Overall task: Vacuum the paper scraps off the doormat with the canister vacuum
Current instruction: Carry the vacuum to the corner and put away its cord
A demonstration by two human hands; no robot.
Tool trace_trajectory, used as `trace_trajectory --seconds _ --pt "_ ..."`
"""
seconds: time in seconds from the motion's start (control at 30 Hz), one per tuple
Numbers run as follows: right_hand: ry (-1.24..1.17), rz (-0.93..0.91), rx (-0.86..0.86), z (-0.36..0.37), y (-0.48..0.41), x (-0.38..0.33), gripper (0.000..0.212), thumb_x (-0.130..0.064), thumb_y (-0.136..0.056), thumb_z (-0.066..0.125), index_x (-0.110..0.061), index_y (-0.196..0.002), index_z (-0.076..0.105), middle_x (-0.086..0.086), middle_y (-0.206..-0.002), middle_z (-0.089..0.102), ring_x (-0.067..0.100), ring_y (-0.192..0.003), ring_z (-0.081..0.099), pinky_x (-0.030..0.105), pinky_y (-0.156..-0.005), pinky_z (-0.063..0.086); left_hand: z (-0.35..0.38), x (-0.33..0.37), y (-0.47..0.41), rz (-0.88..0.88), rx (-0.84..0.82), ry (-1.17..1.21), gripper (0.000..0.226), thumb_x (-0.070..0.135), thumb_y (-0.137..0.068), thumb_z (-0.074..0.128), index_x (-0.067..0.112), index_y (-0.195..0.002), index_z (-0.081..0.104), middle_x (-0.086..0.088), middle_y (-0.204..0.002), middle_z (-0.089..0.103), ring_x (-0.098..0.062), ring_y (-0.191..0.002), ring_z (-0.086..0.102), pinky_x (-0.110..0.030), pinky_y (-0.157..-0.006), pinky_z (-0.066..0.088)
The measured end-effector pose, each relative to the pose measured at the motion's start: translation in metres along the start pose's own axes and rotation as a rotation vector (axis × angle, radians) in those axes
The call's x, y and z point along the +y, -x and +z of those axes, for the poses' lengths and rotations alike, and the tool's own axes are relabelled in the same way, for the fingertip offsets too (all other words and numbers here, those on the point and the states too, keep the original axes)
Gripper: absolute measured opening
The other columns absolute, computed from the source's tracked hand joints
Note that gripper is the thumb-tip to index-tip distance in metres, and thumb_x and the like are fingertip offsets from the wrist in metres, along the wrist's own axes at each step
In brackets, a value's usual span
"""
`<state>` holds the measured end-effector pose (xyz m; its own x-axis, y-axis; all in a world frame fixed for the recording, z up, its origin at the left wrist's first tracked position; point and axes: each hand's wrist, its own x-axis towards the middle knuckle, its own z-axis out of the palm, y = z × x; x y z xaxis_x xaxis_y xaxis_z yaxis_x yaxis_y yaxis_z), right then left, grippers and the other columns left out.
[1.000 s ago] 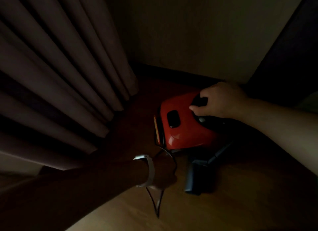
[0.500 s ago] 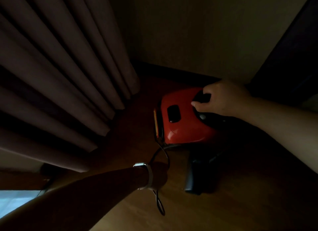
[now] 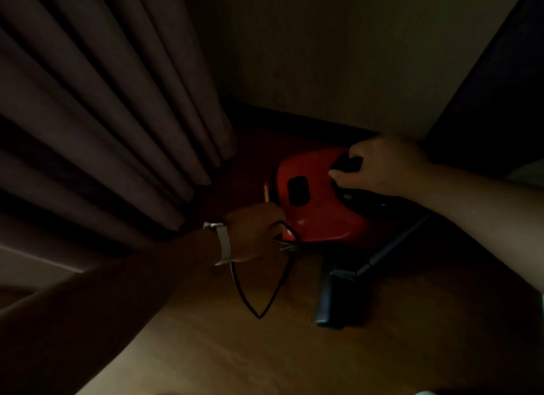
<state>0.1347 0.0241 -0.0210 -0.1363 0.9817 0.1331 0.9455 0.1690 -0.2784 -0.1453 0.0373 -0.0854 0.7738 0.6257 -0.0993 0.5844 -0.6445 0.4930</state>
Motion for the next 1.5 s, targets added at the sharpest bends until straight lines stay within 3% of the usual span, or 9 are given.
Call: trace_trajectory --seconds 0.27,0.5,0.7,0.8,0.9,1.0,1.13,1.27,1.5 --pt "-0.092 0.093 0.018 -0.005 -0.002 -0.002 0.057 -0.071 -0.071 0.061 -0.014 -0.065 0.062 0.001 -0.064 0.059 0.021 -0.065 0.059 0.041 -0.065 0.055 0.020 -0.026 0.004 -0.210 0.405 0.301 0.018 0.026 -0.090 0.056 0.010 -0.094 0.064 -0.001 -0.104 0.055 -0.012 -0.092 0.055 -0.015 -0.083 0.041" --pt "-0.101 0.122 0.017 -0.008 0.001 -0.008 0.055 -0.068 -0.072 0.066 -0.013 -0.075 0.069 0.000 -0.069 0.063 0.021 -0.071 0.061 0.039 -0.071 0.056 0.029 -0.033 0.001 -0.568 0.493 0.675 0.028 0.020 -0.098 0.051 0.026 -0.072 0.047 0.005 -0.065 0.046 -0.002 -0.056 0.045 -0.026 -0.062 0.040" --pt "-0.108 0.132 -0.020 -0.009 -0.001 -0.009 0.049 -0.071 -0.068 0.059 -0.024 -0.061 0.055 -0.005 -0.065 0.056 0.019 -0.068 0.059 0.036 -0.067 0.053 0.042 -0.022 0.006 -0.643 0.401 0.823 0.020 0.026 -0.103 0.037 0.017 -0.105 0.054 0.003 -0.092 0.060 -0.010 -0.084 0.059 -0.032 -0.080 0.050" --pt "-0.107 0.145 -0.031 -0.010 -0.003 -0.009 0.053 -0.074 -0.067 0.058 -0.021 -0.065 0.059 -0.004 -0.068 0.059 0.017 -0.068 0.058 0.038 -0.069 0.055 0.044 -0.009 0.001 -0.643 0.495 1.005 0.027 0.020 -0.104 0.032 0.008 -0.112 0.055 -0.002 -0.095 0.064 -0.006 -0.076 0.065 -0.015 -0.061 0.053" --pt "-0.095 0.138 -0.033 -0.009 -0.003 -0.007 0.050 -0.075 -0.067 0.058 -0.025 -0.063 0.057 -0.003 -0.069 0.060 0.019 -0.069 0.060 0.038 -0.069 0.056 0.046 -0.006 -0.003 -0.706 0.464 1.113 0.027 0.025 -0.104 0.035 0.011 -0.111 0.056 -0.012 -0.107 0.064 -0.016 -0.081 0.066 -0.025 -0.060 0.056" --pt "-0.112 0.131 -0.031 -0.009 0.000 -0.006 0.048 -0.074 -0.066 0.058 -0.027 -0.059 0.054 -0.003 -0.064 0.059 0.020 -0.066 0.060 0.036 -0.065 0.054 0.040 -0.012 -0.005 -0.737 0.345 0.796 0.029 0.036 -0.101 0.041 0.016 -0.110 0.059 -0.009 -0.105 0.065 -0.026 -0.098 0.063 -0.035 -0.084 0.052" --pt "-0.064 0.087 -0.030 -0.006 0.001 -0.007 0.051 -0.075 -0.066 0.057 -0.024 -0.063 0.056 -0.001 -0.068 0.062 0.020 -0.069 0.060 0.037 -0.067 0.054 0.022 -0.015 -0.012 -0.629 0.370 0.561 0.028 0.025 -0.100 0.048 0.031 -0.073 0.046 0.015 -0.073 0.046 0.002 -0.069 0.050 0.001 -0.059 0.036" --pt "-0.100 0.065 -0.008 -0.010 0.001 -0.007 0.054 -0.071 -0.068 0.060 -0.017 -0.064 0.061 0.003 -0.066 0.062 0.023 -0.068 0.060 0.038 -0.066 0.053 0.014 -0.033 -0.019 -0.570 0.410 0.481 0.017 0.028 -0.097 0.053 0.017 -0.090 0.065 0.005 -0.089 0.063 -0.011 -0.085 0.059 -0.023 -0.081 0.039" --pt "-0.102 0.054 0.001 -0.009 0.001 -0.009 0.053 -0.070 -0.067 0.061 -0.018 -0.065 0.062 0.003 -0.067 0.062 0.023 -0.068 0.060 0.039 -0.067 0.054 -0.007 -0.041 -0.026 -0.610 0.369 0.736 0.024 0.029 -0.097 0.055 0.019 -0.076 0.062 0.005 -0.069 0.063 -0.002 -0.056 0.061 -0.014 -0.048 0.045"
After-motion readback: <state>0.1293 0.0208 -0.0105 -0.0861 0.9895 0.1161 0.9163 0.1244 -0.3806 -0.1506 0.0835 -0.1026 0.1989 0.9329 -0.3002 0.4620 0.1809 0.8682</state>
